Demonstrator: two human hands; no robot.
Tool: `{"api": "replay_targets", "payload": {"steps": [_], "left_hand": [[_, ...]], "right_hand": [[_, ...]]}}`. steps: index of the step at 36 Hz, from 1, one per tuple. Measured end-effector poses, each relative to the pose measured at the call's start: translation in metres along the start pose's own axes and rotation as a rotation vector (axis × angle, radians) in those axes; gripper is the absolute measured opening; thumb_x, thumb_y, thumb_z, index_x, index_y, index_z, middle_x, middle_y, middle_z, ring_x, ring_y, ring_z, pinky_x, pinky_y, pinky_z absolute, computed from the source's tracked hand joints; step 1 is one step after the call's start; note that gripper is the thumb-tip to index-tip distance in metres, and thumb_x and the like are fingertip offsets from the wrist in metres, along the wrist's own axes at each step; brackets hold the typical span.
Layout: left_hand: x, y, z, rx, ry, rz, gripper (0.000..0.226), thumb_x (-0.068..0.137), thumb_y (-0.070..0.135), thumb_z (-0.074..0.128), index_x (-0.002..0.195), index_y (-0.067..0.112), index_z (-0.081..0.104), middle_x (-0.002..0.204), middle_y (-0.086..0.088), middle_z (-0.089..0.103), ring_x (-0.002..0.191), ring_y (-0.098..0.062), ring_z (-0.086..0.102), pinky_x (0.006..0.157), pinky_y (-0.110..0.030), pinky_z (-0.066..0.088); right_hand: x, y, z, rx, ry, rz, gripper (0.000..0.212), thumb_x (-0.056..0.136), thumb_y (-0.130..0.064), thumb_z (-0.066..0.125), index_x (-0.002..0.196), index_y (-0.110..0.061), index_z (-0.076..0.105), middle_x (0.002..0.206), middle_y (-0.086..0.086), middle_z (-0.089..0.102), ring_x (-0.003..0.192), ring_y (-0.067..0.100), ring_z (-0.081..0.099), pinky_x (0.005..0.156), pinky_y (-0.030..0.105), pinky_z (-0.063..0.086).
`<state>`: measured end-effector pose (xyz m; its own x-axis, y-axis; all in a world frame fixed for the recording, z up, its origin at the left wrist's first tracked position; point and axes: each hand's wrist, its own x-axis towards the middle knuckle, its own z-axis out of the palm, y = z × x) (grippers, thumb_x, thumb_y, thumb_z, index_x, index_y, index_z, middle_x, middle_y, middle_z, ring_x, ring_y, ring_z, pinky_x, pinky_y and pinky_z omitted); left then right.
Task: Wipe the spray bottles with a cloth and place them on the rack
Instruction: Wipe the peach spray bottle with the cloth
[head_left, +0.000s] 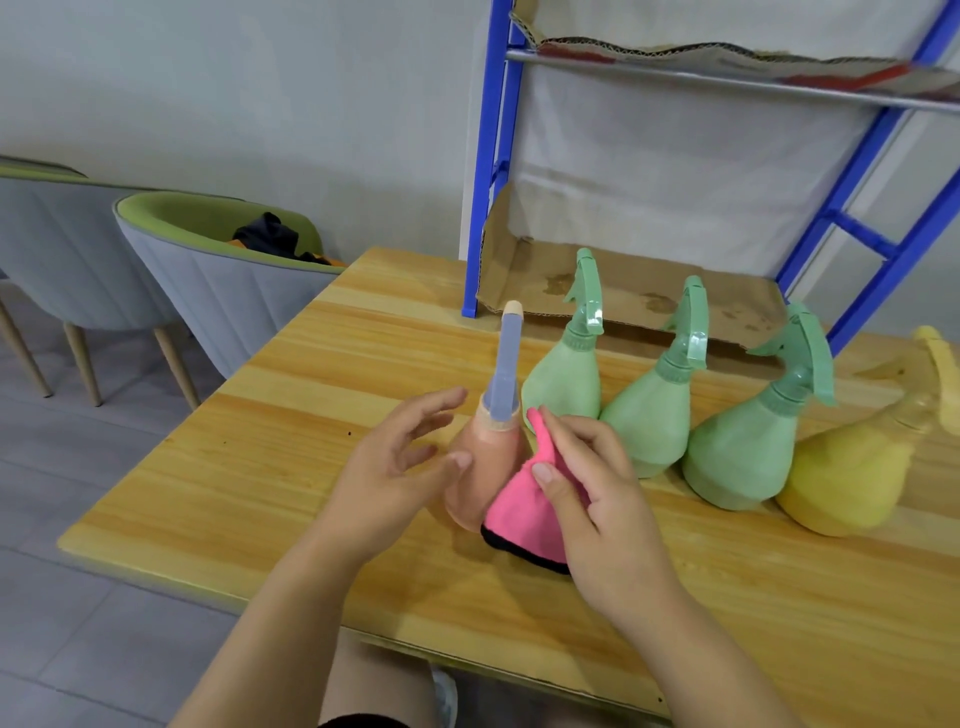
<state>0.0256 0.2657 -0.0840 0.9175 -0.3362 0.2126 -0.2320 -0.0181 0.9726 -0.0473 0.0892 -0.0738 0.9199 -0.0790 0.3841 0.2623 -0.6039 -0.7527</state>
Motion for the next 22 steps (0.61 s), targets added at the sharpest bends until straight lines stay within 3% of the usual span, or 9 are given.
{"api": "replay_targets", "payload": {"steps": [5,8,11,13,15,18,20,22], "left_hand": [[0.002,-0.005,0.002,-0.024,-0.038,-0.129,0.051,0.074,0.007,0.078,0.114,0.035,0.061,0.116,0.019,0.066,0.105,-0.006,0.064,0.080,-0.026,0.055],[-0.001,-0.005,0.007,0.098,-0.016,-0.083,0.050,0.073,0.014,0.080,0.112,0.038,0.060,0.119,0.014,0.060,0.087,0.011,0.058,0.074,-0.013,0.048],[-0.004,-0.005,0.012,0.131,0.008,-0.066,0.050,0.061,0.039,0.081,0.106,0.044,0.059,0.113,0.016,0.056,0.084,0.014,0.054,0.071,-0.009,0.045],[-0.004,-0.006,0.014,0.116,0.016,-0.086,0.053,0.052,0.053,0.077,0.102,0.049,0.058,0.111,0.020,0.057,0.089,0.010,0.057,0.072,-0.011,0.047],[-0.003,-0.008,0.017,0.045,-0.017,-0.125,0.055,0.051,0.053,0.077,0.102,0.050,0.057,0.113,0.023,0.060,0.098,0.000,0.061,0.077,-0.021,0.054],[-0.001,-0.009,0.020,-0.019,-0.041,-0.134,0.054,0.053,0.049,0.080,0.101,0.052,0.056,0.112,0.019,0.063,0.100,-0.013,0.065,0.081,-0.039,0.058],[-0.001,-0.008,0.023,-0.028,-0.020,-0.118,0.052,0.054,0.048,0.079,0.099,0.053,0.056,0.111,0.019,0.064,0.096,-0.016,0.067,0.079,-0.043,0.058],[-0.003,-0.007,0.025,-0.029,0.010,-0.110,0.049,0.055,0.050,0.078,0.099,0.053,0.057,0.110,0.022,0.064,0.094,-0.017,0.067,0.077,-0.041,0.058]], "right_hand": [[-0.001,0.000,0.007,0.010,0.041,0.008,0.048,0.094,-0.016,0.055,0.130,-0.044,0.038,0.124,-0.036,0.040,0.119,-0.020,0.035,0.097,0.000,0.025],[-0.002,0.002,0.012,0.040,0.116,0.021,0.047,0.093,-0.017,0.056,0.117,-0.053,0.039,0.119,-0.035,0.045,0.114,-0.019,0.043,0.093,0.001,0.031],[-0.003,0.002,0.016,0.039,0.149,0.014,0.042,0.093,-0.017,0.056,0.111,-0.051,0.041,0.115,-0.032,0.050,0.110,-0.018,0.046,0.089,0.000,0.033],[-0.001,0.002,0.017,0.081,0.157,0.003,0.044,0.093,-0.013,0.056,0.113,-0.050,0.043,0.121,-0.031,0.048,0.115,-0.020,0.043,0.093,-0.001,0.031],[-0.001,0.005,0.019,0.086,0.161,-0.015,0.044,0.093,-0.015,0.056,0.115,-0.050,0.044,0.127,-0.035,0.042,0.121,-0.020,0.038,0.099,0.001,0.028],[-0.003,0.012,0.022,-0.028,0.145,-0.010,0.039,0.095,-0.035,0.049,0.127,-0.053,0.036,0.137,-0.035,0.032,0.132,-0.008,0.028,0.108,0.006,0.019],[-0.005,0.015,0.023,-0.072,0.118,-0.001,0.042,0.096,-0.042,0.040,0.135,-0.049,0.028,0.144,-0.027,0.031,0.136,-0.002,0.024,0.111,0.010,0.016],[-0.005,0.014,0.023,0.018,0.065,0.030,0.042,0.099,-0.037,0.041,0.138,-0.043,0.026,0.146,-0.025,0.030,0.137,-0.007,0.023,0.112,0.011,0.019]]}}
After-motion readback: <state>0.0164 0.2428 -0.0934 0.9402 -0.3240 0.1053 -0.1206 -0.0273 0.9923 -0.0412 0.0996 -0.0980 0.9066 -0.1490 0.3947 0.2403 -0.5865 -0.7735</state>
